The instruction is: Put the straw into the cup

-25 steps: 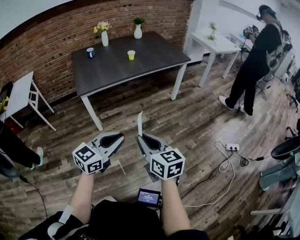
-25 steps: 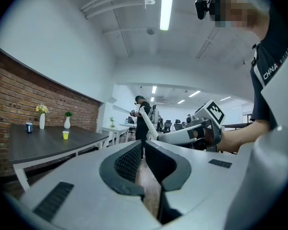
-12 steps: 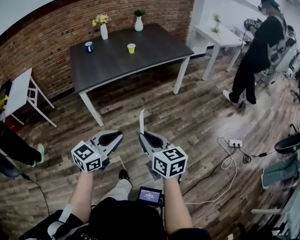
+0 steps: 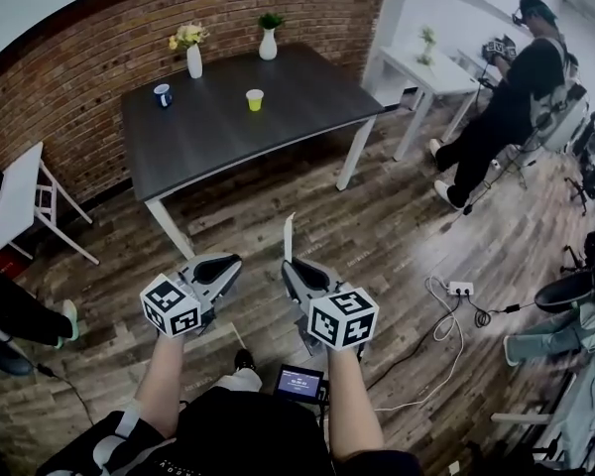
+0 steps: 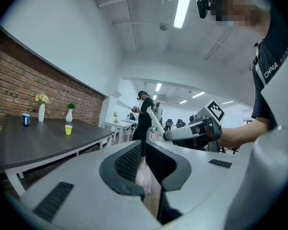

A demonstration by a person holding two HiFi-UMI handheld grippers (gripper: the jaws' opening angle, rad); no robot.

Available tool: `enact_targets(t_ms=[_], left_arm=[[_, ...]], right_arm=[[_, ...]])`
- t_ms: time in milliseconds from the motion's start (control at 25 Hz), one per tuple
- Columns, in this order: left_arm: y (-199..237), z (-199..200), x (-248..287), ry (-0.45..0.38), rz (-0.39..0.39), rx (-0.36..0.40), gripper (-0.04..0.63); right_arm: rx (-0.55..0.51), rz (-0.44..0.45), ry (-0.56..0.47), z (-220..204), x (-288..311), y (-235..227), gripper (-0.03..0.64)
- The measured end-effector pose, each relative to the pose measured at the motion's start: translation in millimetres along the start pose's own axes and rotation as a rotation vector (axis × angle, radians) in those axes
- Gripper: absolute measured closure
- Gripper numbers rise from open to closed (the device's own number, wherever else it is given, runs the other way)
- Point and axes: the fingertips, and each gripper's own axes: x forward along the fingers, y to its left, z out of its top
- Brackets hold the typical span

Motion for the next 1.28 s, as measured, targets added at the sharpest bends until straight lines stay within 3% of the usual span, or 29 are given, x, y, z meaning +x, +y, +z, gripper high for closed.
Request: enact_targets(t_ms=[240, 680, 920, 1080, 1280], left_arm=[[67.3, 8.3, 7.3, 0.003, -0.021, 0.001, 0.566], [134.4, 7.7, 37.8, -0.001, -0.046, -0.043, 0.566], [176.5, 10.2, 76.1, 0.002, -0.034, -0.049, 0.566], [212.2, 34.3, 112.7, -0.059, -0.031, -0.093, 0.566], [253.9, 60.2, 169.6, -0.076, 0.004, -0.101, 0.566]], right_arm=[[-0.003, -0.035, 0.002, 22.0, 58.3, -9.4, 0.566], [0.016, -0.048, 0.015, 39.8, 120.4, -44.0, 0.566], [0.022, -0.015, 0.007, 62.2, 161.8, -87.0, 0.566], [0.023, 0.014, -0.002, 94.6, 191.4, -123.2, 0.566], [0.009, 0.055, 0.007, 136.8, 220.9, -176.6, 0.566]])
